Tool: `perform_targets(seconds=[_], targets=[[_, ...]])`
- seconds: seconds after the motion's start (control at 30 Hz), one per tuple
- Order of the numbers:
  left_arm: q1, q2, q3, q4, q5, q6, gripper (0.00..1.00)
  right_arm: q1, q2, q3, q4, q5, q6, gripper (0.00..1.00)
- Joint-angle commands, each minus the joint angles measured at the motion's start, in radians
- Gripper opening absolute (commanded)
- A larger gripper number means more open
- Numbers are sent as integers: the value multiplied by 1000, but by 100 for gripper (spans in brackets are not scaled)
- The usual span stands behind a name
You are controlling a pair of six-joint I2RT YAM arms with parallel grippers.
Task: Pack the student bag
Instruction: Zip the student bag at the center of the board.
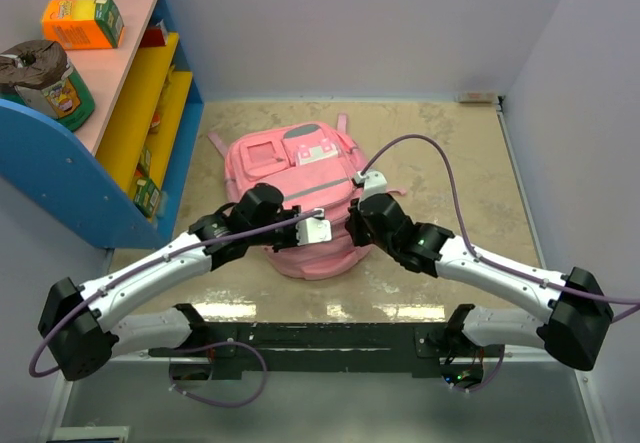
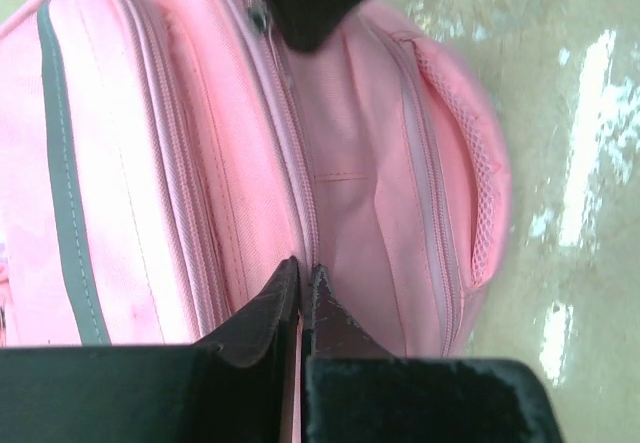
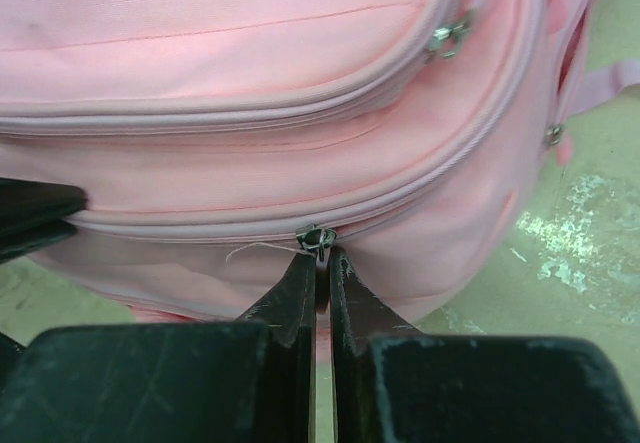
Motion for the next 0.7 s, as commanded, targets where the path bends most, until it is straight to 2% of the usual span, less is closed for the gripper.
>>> perform_targets(seconds=[0.0,0.17,0.37,0.5,0.67], targets=[[109,-72,-31,-206,55,121,0,-50,-19,21,-12,7,-21,0],[239,-118,-32,-323,135,233,0,-72,-6,24,-16,21,-32,0],[278,-233,-115,-458,155,439,0,-93,37,62,-16,64,-72,0],[323,-339,-192,-487,104,611,0,-106,56,76,-3,60,-101,0],[396,-357,-186,-452,127,655,0,-106,70,73,31,26,-113,0]])
